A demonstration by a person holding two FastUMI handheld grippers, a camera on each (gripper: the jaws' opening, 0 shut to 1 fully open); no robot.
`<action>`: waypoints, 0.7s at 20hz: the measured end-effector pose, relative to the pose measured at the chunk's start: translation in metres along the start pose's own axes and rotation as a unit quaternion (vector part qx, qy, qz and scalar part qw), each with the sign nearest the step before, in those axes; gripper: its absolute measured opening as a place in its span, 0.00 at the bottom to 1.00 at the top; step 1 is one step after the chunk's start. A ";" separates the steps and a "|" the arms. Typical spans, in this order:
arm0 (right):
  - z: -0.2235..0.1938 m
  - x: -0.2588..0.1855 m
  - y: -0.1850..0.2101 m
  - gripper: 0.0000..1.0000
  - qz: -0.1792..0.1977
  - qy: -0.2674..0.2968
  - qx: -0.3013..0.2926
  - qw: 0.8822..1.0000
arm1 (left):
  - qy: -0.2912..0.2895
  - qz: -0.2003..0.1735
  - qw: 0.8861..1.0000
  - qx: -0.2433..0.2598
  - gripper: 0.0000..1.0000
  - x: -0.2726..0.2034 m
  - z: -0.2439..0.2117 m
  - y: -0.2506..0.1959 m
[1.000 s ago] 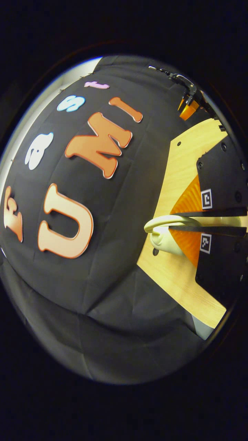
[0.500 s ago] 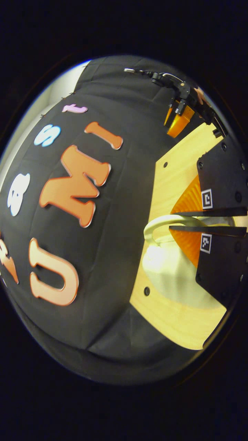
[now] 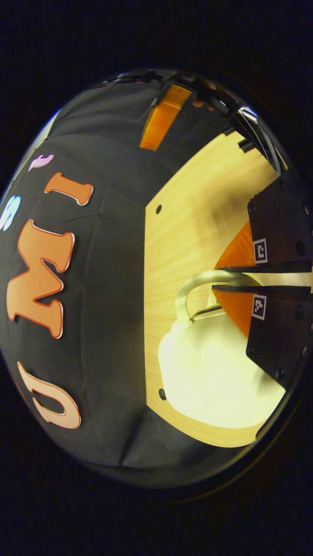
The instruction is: First open the suitcase, pack the skin care products into it, and then close the suitcase.
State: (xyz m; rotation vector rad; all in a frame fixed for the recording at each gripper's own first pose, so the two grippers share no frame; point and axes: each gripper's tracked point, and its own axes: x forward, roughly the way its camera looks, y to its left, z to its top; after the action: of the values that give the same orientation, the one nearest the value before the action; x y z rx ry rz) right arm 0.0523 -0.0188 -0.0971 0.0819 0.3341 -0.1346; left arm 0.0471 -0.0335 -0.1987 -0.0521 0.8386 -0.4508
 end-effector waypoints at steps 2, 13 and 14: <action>0.002 -0.003 -0.009 0.91 -0.002 -0.004 -0.001 1.000 | 0.015 0.008 1.000 0.012 0.21 0.002 -0.009 -0.006; 0.025 0.002 -0.012 0.90 0.026 -0.036 -0.003 0.999 | -0.094 0.065 0.991 0.073 0.67 -0.019 0.059 -0.022; 0.028 0.003 -0.010 0.91 0.029 -0.040 -0.002 0.999 | -0.112 0.080 0.987 0.079 0.72 -0.025 0.068 -0.020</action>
State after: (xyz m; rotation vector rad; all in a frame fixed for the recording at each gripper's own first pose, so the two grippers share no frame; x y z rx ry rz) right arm 0.0631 -0.0315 -0.0724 0.0825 0.2521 -0.0788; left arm 0.0747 -0.0507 -0.1304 0.1093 0.5793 -0.3520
